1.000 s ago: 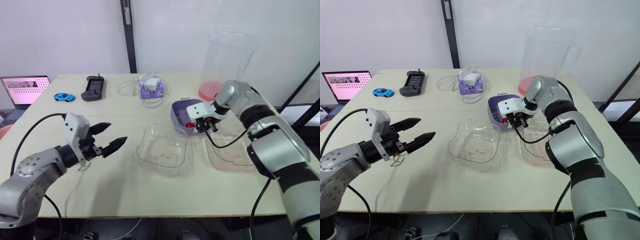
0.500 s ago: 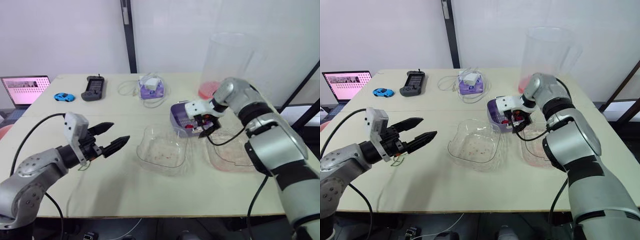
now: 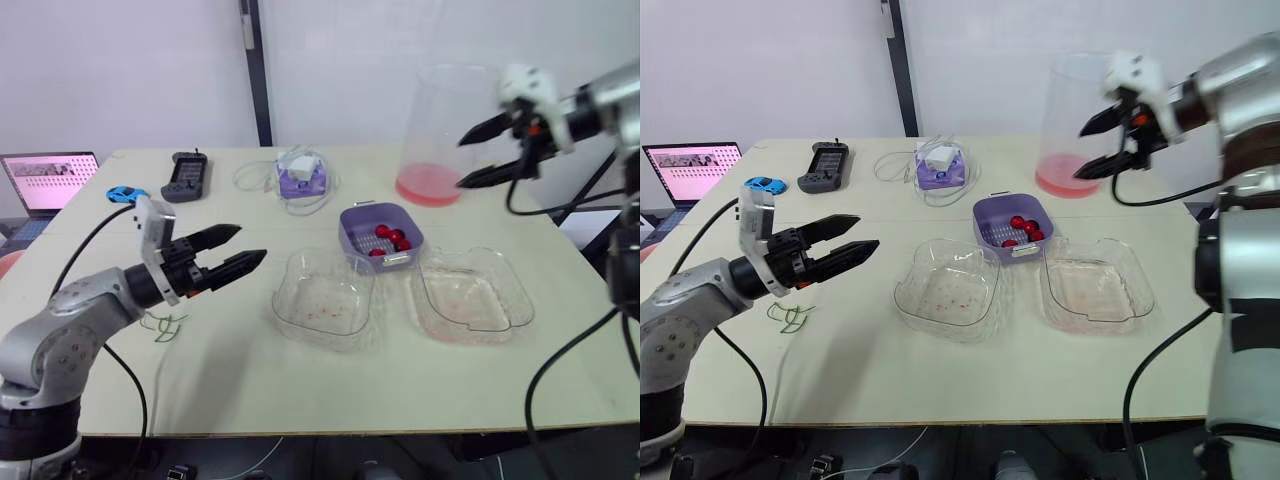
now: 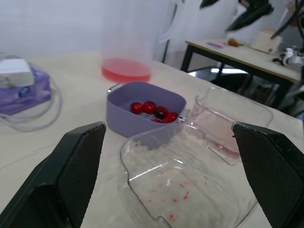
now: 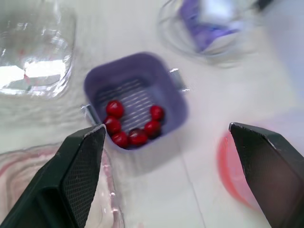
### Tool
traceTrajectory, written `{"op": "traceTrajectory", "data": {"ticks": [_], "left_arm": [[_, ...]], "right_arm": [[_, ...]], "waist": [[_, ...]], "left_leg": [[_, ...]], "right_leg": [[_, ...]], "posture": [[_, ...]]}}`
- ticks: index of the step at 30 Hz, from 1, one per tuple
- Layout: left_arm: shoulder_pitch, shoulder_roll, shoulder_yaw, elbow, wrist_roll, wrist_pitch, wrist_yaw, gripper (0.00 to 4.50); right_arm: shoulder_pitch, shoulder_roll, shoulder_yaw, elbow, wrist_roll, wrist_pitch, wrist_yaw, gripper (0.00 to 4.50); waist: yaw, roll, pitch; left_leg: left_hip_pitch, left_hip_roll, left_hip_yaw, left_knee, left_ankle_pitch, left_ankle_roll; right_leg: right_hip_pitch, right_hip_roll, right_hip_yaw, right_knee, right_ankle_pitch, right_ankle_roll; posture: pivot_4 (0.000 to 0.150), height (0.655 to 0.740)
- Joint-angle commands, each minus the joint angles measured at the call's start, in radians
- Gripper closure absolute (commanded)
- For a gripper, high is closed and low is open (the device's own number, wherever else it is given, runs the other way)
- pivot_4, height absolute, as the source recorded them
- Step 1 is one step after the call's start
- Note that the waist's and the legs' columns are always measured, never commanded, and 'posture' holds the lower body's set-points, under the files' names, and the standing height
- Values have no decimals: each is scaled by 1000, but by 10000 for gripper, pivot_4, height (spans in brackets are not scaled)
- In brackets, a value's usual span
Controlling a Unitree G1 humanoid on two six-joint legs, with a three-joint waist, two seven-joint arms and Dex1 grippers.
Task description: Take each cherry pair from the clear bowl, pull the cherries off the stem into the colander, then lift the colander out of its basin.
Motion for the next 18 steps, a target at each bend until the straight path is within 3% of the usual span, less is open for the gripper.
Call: {"op": "traceTrajectory", "data": {"ticks": [1,3,5,7,9,12,18], "left_arm": [[-21,60,-8,24,-7,10,-90,0],[-18,97,-25,44,14,7,-136,0],[-8,138,-35,68,35,1,-185,0],[17,171,-39,114,83,-32,-223,0],[40,184,-33,163,122,-72,-244,0],[72,187,-6,229,154,-118,-265,0],[117,193,32,361,232,-219,-280,0]], "right_arm": [[145,-140,-96,-197,130,101,4,506],[318,-218,-194,-337,176,179,-13,506],[611,-292,-385,-498,257,263,-70,506],[923,-285,-663,-609,295,312,-176,506],[1124,-241,-860,-706,331,357,-246,506],[1294,-180,-1022,-776,387,388,-300,506],[1420,-89,-1085,-837,442,347,-408,506]], "waist": [[4,-1,0],[3,0,0],[6,0,0],[13,0,0],[15,5,-1],[10,7,-2],[-3,7,-2]], "left_leg": [[0,0,0,0,0,0],[0,0,0,1,-1,2],[1,0,1,1,-1,3],[1,1,-1,1,-2,4],[1,0,0,2,-3,5],[4,1,3,1,-3,5],[6,2,3,1,-3,6]], "right_leg": [[1,0,0,0,0,0],[1,0,0,-1,0,0],[2,0,1,0,0,0],[2,1,0,0,-1,0],[2,1,1,1,-1,-1],[3,2,4,1,-1,-1],[5,4,4,1,-1,-1]], "posture": [[1500,7332],[1500,7332],[1500,7332],[1500,7332],[1500,7332],[1500,7332],[1500,7332]]}}
